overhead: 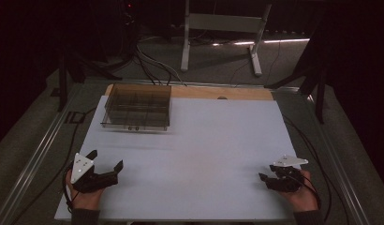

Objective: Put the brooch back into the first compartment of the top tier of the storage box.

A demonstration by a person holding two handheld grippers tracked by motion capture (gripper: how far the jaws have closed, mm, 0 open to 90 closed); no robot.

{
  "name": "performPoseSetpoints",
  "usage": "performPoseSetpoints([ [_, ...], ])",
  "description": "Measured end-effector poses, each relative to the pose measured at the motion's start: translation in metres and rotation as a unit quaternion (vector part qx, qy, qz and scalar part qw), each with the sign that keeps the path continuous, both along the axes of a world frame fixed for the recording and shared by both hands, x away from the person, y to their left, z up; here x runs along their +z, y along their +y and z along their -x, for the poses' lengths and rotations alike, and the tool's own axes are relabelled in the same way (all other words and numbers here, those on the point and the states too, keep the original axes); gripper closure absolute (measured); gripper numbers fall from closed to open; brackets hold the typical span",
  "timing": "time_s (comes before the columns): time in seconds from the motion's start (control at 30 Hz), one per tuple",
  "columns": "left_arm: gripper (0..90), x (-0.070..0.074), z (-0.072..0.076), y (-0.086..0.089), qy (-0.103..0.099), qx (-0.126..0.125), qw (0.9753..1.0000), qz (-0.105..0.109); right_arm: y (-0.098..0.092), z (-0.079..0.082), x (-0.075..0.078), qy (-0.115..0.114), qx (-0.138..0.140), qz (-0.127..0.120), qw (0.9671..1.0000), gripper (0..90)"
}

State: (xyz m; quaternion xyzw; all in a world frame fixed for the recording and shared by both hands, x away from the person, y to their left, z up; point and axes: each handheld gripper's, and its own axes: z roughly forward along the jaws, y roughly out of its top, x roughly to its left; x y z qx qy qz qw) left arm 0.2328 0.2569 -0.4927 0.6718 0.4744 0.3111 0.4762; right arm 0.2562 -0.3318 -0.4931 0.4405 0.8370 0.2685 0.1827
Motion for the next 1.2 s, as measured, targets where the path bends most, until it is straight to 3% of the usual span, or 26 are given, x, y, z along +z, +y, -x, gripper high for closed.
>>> performPoseSetpoints([
  [0.13, 0.4, 0.0, 0.0, -0.001, -0.001, -0.002, 1.0, -0.001, 0.004, 0.0, -0.005, 0.015, 0.014, 0.013, 0.9997, 58.4],
  [0.3, 0.4, -0.001, -0.001, -0.002, 0.002, -0.004, 1.0, -0.003, 0.003, -0.002, -0.01, 0.031, 0.016, 0.006, 0.9994, 66.9],
  [0.63, 0.3, -0.001, -0.001, -0.003, 0.002, -0.006, 1.0, -0.004, 0.006, -0.004, -0.012, 0.04, 0.011, 0.003, 0.9991, 75.2],
  [0.67, 0.4, -0.001, -0.001, -0.004, 0.002, -0.007, 1.0, -0.004, 0.008, -0.004, -0.012, 0.042, 0.015, 0.005, 0.999, 79.7],
  [0.83, 0.4, -0.001, -0.001, -0.005, 0.004, -0.009, 0.9999, -0.006, 0.009, -0.004, -0.011, 0.043, 0.014, 0.008, 0.9989, 80.4],
  [1.07, 0.4, -0.002, -0.001, -0.005, 0.004, -0.008, 0.9999, -0.006, 0.005, -0.005, -0.011, 0.042, 0.005, -0.009, 0.9991, 80.4],
  [1.2, 0.4, -0.002, -0.001, -0.005, 0.003, -0.009, 0.9999, -0.006, 0.002, -0.005, -0.008, 0.04, -0.005, -0.03, 0.9987, 80.3],
])
